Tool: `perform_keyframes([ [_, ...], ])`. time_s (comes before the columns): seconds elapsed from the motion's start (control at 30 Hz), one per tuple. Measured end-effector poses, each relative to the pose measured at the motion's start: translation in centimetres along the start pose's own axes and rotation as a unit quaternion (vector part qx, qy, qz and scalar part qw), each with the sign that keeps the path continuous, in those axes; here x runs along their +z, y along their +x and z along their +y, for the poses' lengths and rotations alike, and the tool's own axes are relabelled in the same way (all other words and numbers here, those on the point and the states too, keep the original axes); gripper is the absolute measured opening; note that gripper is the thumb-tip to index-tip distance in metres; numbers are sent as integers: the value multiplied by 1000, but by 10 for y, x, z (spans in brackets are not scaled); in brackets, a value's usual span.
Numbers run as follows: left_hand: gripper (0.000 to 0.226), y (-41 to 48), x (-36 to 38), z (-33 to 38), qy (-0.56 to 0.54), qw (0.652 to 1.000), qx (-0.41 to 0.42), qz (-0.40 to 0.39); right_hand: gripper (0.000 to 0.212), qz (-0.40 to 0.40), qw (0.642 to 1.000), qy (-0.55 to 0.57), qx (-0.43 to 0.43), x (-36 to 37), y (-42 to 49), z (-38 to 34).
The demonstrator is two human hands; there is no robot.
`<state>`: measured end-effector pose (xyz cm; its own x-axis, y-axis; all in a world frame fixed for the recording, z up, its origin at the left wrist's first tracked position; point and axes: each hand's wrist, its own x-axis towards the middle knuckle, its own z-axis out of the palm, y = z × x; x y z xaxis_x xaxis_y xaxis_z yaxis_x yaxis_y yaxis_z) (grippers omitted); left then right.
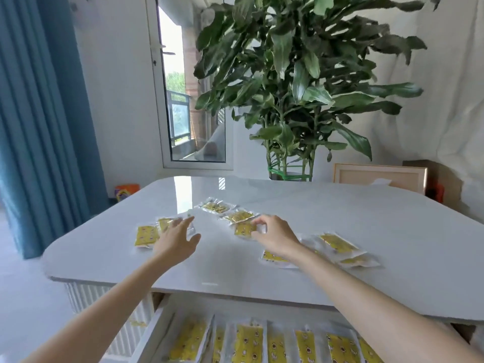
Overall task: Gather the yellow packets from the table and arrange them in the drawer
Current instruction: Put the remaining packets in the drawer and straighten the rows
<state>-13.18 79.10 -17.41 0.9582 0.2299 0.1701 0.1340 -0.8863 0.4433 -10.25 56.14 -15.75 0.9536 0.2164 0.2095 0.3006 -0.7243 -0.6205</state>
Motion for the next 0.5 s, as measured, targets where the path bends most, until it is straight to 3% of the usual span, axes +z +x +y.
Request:
perform_keyframes([
  [0.2,53,47,16,-47,77,996,-39,28,38,24,990,-134,-19,60,83,-13],
  [0.5,56,95,39,-74,130,987,-58,74,47,-48,965,-251,-48,126,177,-20],
])
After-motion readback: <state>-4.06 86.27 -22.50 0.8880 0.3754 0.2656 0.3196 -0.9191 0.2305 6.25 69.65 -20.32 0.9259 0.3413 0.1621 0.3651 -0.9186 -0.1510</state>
